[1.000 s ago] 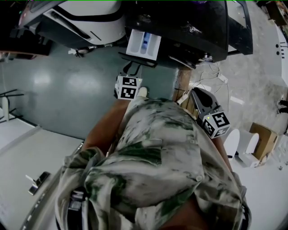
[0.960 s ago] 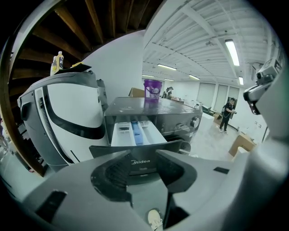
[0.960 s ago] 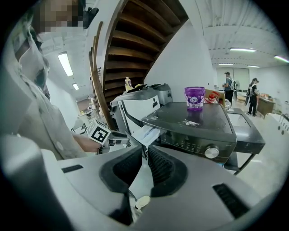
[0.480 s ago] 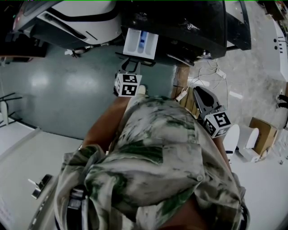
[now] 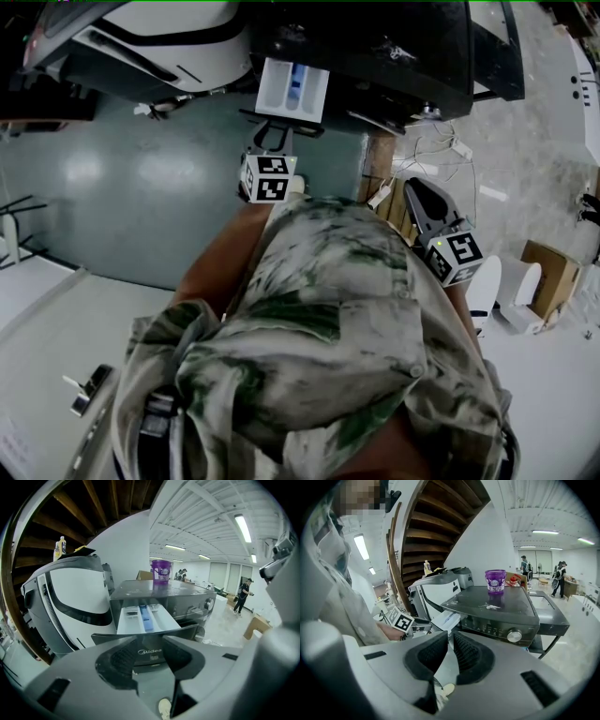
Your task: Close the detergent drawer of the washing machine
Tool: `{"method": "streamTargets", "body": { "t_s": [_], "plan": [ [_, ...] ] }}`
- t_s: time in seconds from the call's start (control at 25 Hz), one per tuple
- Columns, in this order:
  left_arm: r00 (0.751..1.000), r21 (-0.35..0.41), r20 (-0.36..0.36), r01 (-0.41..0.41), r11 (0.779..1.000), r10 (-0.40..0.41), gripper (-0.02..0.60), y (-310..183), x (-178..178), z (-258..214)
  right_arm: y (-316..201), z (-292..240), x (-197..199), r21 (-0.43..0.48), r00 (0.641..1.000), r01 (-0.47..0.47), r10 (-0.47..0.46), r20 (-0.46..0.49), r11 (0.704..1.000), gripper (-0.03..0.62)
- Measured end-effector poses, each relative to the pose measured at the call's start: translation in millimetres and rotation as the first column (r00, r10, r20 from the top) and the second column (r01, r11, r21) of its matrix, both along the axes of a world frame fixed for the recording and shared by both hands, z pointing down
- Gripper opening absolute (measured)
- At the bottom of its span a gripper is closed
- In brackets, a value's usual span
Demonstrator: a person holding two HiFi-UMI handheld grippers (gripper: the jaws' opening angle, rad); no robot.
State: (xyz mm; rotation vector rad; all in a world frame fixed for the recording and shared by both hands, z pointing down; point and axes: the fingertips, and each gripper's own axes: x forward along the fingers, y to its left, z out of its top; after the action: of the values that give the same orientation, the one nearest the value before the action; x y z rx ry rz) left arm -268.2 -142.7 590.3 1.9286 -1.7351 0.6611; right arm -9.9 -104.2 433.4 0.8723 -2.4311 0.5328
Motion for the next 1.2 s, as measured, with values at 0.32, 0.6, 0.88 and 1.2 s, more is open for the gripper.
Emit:
{"method": "streamTargets", "body": {
  "t_s": [0.32, 0.6, 0.88, 1.2],
  "plan": [
    [1.000, -0.002, 0.004, -0.002, 1.000, 0.002, 0.176, -5.4, -1.2, 2.8, 0.4, 1.8, -1.0, 0.002, 1.000, -0.009, 0.009, 0.004, 1.000, 0.057],
    [1.000, -0.008, 0.001, 0.001, 1.000, -0.001, 0.176, -9.9, -1.5, 2.1, 1.8, -1.7, 1.5, 0.005, 1.000, -0.027, 0.027, 0.009, 1.000, 0.057],
    [1.000, -0.009, 0.004, -0.001, 1.000, 0.001, 0.175, -16.1, -1.6, 0.9, 3.5, -3.5, 5.4, 0.009, 0.999, -0.038, 0.037, 0.006, 0.999, 0.057],
    [1.000, -0.012, -0.001, 0.002, 1.000, -0.002, 0.175, -31.9, -3.6, -0.8, 1.4, -4.5, 7.8, 0.011, 0.999, -0.054, 0.054, 0.006, 0.998, 0.057]
  ]
}}
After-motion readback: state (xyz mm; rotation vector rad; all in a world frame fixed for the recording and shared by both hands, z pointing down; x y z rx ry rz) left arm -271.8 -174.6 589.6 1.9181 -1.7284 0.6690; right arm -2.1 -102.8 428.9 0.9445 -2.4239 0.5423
